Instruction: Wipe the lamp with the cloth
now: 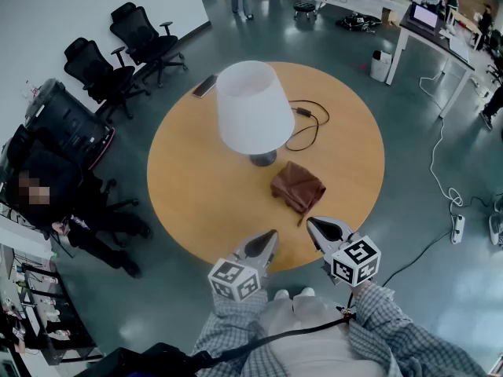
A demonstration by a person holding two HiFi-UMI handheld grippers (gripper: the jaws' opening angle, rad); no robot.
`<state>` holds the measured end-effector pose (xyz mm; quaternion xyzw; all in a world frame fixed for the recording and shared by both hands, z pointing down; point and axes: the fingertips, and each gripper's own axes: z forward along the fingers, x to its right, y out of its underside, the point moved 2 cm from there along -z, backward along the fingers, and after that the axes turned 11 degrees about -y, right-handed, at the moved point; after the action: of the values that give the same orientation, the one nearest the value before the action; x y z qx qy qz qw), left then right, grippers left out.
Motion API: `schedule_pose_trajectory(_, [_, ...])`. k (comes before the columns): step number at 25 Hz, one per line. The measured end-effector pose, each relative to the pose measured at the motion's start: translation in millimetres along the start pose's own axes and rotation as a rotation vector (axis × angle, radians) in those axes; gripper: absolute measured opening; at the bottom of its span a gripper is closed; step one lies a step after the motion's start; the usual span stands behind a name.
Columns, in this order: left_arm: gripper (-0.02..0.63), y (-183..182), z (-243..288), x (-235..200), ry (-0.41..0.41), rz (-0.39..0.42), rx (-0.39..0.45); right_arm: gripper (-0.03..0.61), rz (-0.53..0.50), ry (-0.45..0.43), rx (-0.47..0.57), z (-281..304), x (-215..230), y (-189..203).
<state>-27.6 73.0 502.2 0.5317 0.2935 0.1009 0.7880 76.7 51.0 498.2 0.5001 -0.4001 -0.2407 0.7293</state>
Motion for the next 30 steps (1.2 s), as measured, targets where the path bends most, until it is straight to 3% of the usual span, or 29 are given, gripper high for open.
schedule_pose_trajectory(20, [0.000, 3.5, 2.6, 10.5, -0.002, 0.008, 0.004, 0.003, 0.022, -0.008, 0.022, -10.4, 1.5, 1.2])
schedule_pose_trajectory(26, [0.000, 8.6, 0.3, 16.5, -0.016, 0.001, 0.002, 0.003, -0.046, -0.025, -0.006, -16.3, -4.7, 0.8])
schedule_pose_trajectory(30, [0.000, 14.5, 1.3, 28.5, -0.023, -0.012, 0.002, 0.003, -0.025, -0.021, -0.005, -29.3, -0.6, 6.1])
